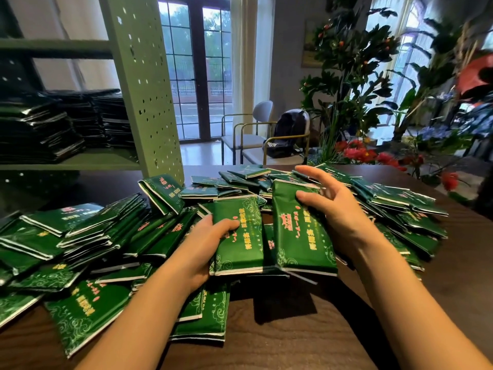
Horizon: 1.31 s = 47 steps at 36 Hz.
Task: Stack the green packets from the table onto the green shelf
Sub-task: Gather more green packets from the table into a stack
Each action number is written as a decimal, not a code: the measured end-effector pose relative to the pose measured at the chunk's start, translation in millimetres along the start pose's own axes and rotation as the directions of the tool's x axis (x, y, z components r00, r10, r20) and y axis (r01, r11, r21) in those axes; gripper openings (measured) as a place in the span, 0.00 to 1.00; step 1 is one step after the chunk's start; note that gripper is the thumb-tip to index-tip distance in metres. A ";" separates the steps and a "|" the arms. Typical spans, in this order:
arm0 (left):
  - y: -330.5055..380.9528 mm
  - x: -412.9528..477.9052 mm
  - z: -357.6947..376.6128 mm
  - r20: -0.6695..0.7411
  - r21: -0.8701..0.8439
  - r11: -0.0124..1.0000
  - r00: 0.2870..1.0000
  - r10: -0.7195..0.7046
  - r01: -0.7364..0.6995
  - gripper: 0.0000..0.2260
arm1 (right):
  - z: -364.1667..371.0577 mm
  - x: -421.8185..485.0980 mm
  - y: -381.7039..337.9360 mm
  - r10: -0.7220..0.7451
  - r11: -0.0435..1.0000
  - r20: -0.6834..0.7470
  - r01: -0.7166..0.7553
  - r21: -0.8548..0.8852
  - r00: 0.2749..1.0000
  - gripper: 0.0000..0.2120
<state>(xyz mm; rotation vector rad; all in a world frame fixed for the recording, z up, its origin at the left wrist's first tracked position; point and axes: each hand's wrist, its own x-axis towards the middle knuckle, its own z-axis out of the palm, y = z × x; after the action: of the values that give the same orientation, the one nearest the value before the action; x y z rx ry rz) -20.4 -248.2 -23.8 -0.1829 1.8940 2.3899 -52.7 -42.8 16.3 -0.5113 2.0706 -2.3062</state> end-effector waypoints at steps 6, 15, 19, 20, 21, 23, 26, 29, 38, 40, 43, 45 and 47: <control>0.7 -4.5 4.5 0.041 0.073 0.997 0.999 0.008 -0.011 0.16 | 24.5 -0.2 19.8 0.010 0.999 -0.047 -0.008 0.044 0.999 0.18; -7.1 -4.8 13.0 0.018 0.071 0.997 1.000 -0.001 -0.001 0.16 | 51.0 -7.1 38.4 -0.243 0.933 -0.108 0.202 -0.297 0.964 0.20; -4.1 -9.4 17.1 0.031 0.052 0.999 0.999 0.009 -0.010 0.23 | 59.5 -7.9 48.2 -0.292 0.918 -0.167 0.227 -0.326 0.942 0.19; -4.1 -9.7 17.2 0.050 0.072 0.997 0.999 0.019 -0.022 0.26 | 60.8 -8.2 50.7 -0.302 0.909 -0.170 0.229 -0.349 0.938 0.19; -5.9 -8.3 16.2 0.073 0.102 0.994 0.997 0.029 -0.037 0.29 | 61.6 -8.5 52.6 -0.306 0.903 -0.174 0.228 -0.363 0.936 0.20; -6.0 -8.0 15.7 0.109 0.149 0.986 0.992 0.066 -0.082 0.25 | 62.5 -9.0 54.7 -0.317 0.899 -0.172 0.238 -0.368 0.933 0.21; -6.1 -6.3 13.6 0.095 0.153 0.981 0.990 0.107 -0.121 0.12 | 63.2 -7.0 50.8 -0.322 0.922 -0.182 0.265 -0.281 0.929 0.16; -1.5 -6.4 10.1 0.073 0.093 0.983 0.986 0.150 -0.157 0.11 | 56.0 -1.2 41.5 -0.289 0.955 -0.247 0.259 -0.147 0.925 0.13; 12.1 -0.9 -6.4 -0.161 -0.169 0.974 0.979 0.121 -0.148 0.07 | 12.9 13.2 46.9 -0.289 0.587 -0.052 0.134 -0.799 0.956 0.08; 11.2 1.0 -9.2 -0.188 -0.169 0.977 0.977 0.099 -0.131 0.11 | 12.5 13.6 52.1 -0.146 0.523 -0.024 0.056 -0.850 0.989 0.12; 9.7 4.1 -12.8 -0.225 -0.184 0.977 0.972 0.061 -0.104 0.15 | 16.4 11.5 61.9 0.083 0.395 0.019 -0.015 -0.919 0.996 0.24; 9.8 5.2 -14.0 -0.238 -0.197 0.976 0.970 0.040 -0.089 0.16 | 20.3 8.8 63.8 0.154 0.286 0.032 -0.014 -0.958 0.988 0.31; 9.0 7.1 -15.4 -0.244 -0.205 0.975 0.969 0.035 -0.087 0.16 | 23.3 6.8 62.8 0.161 0.256 0.059 0.017 -0.966 0.985 0.35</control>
<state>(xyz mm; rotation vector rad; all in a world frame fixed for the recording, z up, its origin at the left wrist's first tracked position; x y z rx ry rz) -28.0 -265.3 -19.6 -0.4535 1.7467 2.7224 -67.1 -75.1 -41.0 -0.4827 3.0944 -0.5298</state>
